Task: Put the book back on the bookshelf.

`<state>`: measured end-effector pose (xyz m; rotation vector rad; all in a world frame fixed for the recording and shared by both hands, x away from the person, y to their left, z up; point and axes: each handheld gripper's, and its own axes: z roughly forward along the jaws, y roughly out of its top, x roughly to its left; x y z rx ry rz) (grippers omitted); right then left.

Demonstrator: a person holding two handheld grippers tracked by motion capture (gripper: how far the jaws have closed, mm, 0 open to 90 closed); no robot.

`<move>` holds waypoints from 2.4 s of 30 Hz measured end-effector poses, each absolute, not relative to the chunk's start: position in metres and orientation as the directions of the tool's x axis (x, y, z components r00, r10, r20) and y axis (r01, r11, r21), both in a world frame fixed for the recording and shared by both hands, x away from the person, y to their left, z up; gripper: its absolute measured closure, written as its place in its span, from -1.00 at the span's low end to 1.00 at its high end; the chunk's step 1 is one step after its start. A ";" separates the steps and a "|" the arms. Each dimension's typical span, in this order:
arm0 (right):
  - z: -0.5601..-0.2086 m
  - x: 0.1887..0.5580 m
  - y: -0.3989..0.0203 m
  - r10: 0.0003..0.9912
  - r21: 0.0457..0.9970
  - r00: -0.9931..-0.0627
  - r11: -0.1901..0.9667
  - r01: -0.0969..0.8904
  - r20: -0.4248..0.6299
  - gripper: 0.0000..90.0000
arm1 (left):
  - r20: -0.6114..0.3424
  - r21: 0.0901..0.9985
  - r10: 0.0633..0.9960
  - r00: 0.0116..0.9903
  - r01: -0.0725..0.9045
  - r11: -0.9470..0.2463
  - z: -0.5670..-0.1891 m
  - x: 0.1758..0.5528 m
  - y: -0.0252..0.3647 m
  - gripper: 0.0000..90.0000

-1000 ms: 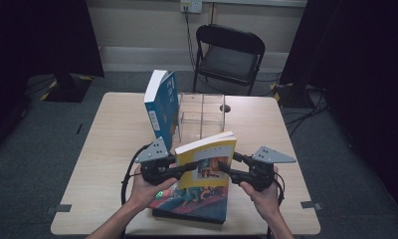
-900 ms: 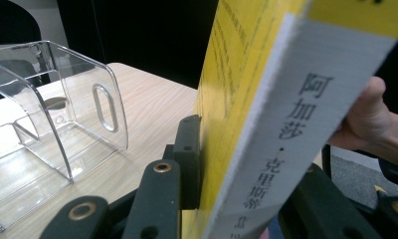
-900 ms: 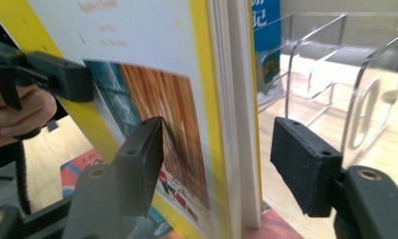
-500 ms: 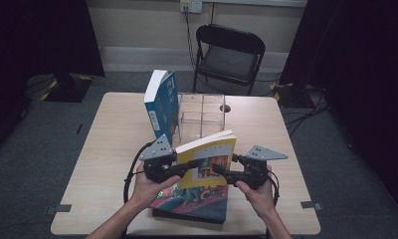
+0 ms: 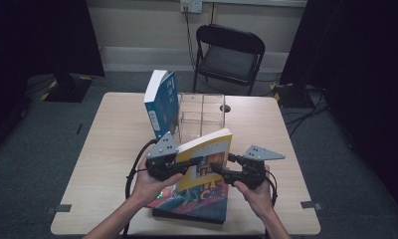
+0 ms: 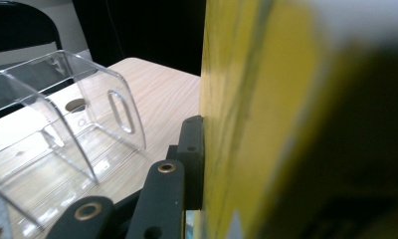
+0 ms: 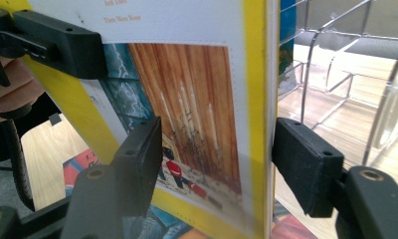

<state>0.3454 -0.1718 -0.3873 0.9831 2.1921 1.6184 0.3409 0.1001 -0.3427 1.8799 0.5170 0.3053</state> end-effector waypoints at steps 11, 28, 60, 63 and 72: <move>-0.388 0.345 -0.157 0.615 0.917 -0.768 0.182 0.356 0.176 -0.11 | -0.045 0.954 0.508 0.860 0.187 -0.233 -0.349 0.335 0.108 0.48; -0.392 0.349 -0.164 0.621 0.911 -0.762 0.183 0.369 0.184 -0.28 | -0.019 0.957 0.548 0.836 0.174 -0.232 -0.350 0.334 0.108 0.68; -0.478 0.362 -0.275 0.902 0.727 -0.418 0.218 0.651 0.103 -0.67 | -0.141 0.947 0.655 0.742 0.293 -0.128 -0.350 0.347 0.142 0.68; -0.480 0.362 -0.274 0.911 0.720 -0.404 0.224 0.657 0.085 -0.67 | -0.130 0.949 0.675 0.726 0.289 -0.128 -0.349 0.348 0.147 0.68; -0.491 0.363 -0.270 0.912 0.684 -0.406 0.262 0.680 0.054 -0.68 | -0.104 0.957 0.734 0.671 0.269 -0.111 -0.339 0.358 0.152 0.68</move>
